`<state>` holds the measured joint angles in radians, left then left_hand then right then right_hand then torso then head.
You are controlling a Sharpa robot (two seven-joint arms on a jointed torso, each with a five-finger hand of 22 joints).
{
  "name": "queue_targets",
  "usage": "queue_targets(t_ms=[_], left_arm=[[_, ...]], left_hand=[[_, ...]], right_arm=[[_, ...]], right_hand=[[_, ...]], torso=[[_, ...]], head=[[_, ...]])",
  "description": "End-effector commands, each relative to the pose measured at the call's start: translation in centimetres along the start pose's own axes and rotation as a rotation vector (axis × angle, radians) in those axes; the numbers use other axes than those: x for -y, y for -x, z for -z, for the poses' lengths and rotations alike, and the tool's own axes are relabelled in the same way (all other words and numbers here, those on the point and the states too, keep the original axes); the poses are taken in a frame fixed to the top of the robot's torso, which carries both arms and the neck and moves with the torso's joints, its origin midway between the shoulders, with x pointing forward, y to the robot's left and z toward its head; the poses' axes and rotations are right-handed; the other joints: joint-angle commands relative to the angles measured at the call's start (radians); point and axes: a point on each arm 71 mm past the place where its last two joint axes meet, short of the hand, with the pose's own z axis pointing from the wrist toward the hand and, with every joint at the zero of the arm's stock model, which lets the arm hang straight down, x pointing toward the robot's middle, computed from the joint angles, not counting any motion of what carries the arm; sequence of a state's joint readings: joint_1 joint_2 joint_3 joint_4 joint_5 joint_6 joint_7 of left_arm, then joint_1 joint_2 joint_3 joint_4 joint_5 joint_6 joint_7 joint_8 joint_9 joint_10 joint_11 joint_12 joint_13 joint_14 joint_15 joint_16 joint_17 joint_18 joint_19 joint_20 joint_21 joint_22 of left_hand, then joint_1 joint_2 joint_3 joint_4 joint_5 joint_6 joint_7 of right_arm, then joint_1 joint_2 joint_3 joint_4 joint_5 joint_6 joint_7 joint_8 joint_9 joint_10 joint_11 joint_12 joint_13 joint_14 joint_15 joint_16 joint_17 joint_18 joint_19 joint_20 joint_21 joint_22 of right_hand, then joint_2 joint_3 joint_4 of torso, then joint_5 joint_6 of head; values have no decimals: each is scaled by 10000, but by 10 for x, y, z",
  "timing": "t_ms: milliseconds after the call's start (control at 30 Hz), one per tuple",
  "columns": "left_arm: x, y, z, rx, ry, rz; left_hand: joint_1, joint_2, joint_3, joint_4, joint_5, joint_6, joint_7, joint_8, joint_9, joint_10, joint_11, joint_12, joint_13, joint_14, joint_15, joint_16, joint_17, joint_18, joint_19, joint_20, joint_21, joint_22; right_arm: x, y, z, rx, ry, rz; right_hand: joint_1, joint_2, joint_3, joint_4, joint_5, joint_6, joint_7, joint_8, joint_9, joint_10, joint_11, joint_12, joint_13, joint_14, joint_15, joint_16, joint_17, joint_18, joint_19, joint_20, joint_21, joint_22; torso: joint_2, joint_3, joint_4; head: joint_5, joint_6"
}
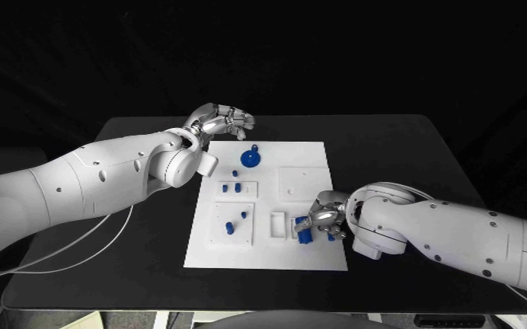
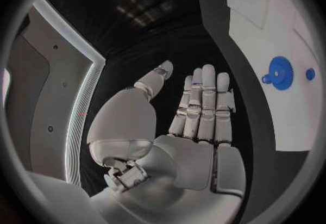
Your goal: Assemble the parts on the task board
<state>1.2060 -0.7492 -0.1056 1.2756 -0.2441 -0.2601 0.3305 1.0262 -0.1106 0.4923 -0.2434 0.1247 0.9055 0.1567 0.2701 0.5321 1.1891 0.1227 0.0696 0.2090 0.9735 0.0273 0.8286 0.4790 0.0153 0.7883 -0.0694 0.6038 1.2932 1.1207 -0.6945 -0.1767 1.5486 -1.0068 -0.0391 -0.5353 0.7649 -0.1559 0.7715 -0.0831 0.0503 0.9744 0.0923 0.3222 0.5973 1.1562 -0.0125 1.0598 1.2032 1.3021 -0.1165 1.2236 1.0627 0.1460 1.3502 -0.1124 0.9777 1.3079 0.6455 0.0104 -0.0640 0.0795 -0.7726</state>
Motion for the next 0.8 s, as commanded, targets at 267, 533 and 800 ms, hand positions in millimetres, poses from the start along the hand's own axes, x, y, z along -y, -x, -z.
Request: queue_targets(t_ms=[267,533,800], left_arm=[[1,-2,0,-107,-94,104],[1,-3,-1,-129,-82,111],[1,-4,-1,-151,-73,119]], left_hand=[[-70,29,-8,42,-40,-88,-11,9,-11,-44,-7,2,-11,32,27,-59,9,203,-24,-3,-66,16],[-67,28,-6,40,-38,-88,-12,10,-11,-44,-8,2,-11,33,27,-60,10,203,-23,-3,-67,17],[-61,27,-3,36,-30,-86,-13,12,-10,-45,-7,3,-12,37,26,-66,14,205,-20,-3,-70,22]], right_arm=[[-3,14,14,60,8,-365],[-16,9,16,-355,267,-570],[-25,9,9,-664,271,-599]], right_hand=[[-224,191,99,-115,89,267,-21,26,60,72,-85,-101,8,53,-99,-69,53,1158,-14,117,133,187],[-295,209,97,-115,93,300,-28,22,60,87,-91,-111,10,58,-104,-68,63,1158,-13,126,146,186],[-397,226,84,-138,91,322,-32,-2,54,102,-95,-130,15,60,-108,-70,81,1158,-17,136,166,186]], torso=[[5,3,-8],[16,5,9],[11,-6,-12]], head=[[52,20],[76,27],[108,0]])
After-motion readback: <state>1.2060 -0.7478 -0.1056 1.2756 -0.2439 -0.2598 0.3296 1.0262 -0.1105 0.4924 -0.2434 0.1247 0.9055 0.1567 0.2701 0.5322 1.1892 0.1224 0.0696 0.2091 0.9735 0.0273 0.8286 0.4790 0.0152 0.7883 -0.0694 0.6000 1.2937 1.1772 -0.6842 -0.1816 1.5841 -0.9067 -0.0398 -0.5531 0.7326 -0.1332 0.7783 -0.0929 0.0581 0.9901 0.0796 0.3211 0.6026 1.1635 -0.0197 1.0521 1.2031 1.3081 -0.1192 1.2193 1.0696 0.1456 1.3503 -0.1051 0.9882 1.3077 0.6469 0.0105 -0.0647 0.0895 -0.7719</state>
